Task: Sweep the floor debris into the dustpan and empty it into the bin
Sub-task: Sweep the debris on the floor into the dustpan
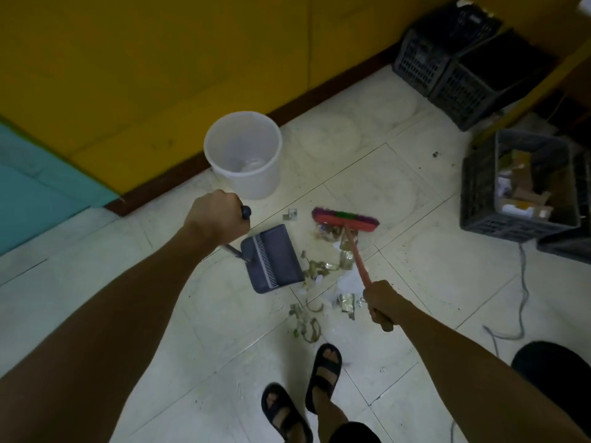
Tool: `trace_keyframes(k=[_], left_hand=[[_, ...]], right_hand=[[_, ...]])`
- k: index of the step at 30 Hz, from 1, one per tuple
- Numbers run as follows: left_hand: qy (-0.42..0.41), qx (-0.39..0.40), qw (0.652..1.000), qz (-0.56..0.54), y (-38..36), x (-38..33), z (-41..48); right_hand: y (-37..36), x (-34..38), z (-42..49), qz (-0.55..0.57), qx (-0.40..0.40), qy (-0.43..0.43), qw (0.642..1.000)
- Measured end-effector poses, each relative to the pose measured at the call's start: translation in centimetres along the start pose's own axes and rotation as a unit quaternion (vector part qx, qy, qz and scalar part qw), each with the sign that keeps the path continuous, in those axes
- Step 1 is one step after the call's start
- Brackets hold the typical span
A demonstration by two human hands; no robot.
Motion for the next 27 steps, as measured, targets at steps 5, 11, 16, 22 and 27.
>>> trace_keyframes(k=[5, 11, 16, 22, 27], left_hand=[[0.022, -0.01, 1.0, -0.001, -0.6, 2.9, -2.6], [0.033, -0.017, 0.999, -0.028, 0.5, 5.9, -6.0], [0.038, -0.024, 0.998, -0.038, 0.6, 7.5, -9.0], [0.062, -0.027, 0.997, -0.039, 1.2, 7.8, -10.3], [0.098, -0.013, 0.992, -0.073, 2.1, 6.5, -8.6]], right_hand=[[-2.4, -3.7, -2.0, -0.053, 0.005, -0.006, 0.999], [-5.0, -9.1, -6.4, -0.111, 0.003, -0.027, 0.993], [-6.3, -10.9, -10.1, -0.128, -0.015, -0.02, 0.991], [-4.6, -10.0, -11.8, -0.119, -0.069, 0.028, 0.99], [-1.4, -2.1, -7.9, -0.134, -0.057, 0.117, 0.982]])
Point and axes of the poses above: each hand's wrist, its own z-axis towards the middle knuckle, its own y-axis out of the back of the hand, x = y × z, the point moved 5 cm from there along z, towards the middle knuckle, and after that the axes turned 8 degrees about y, right-handed, at the moved point
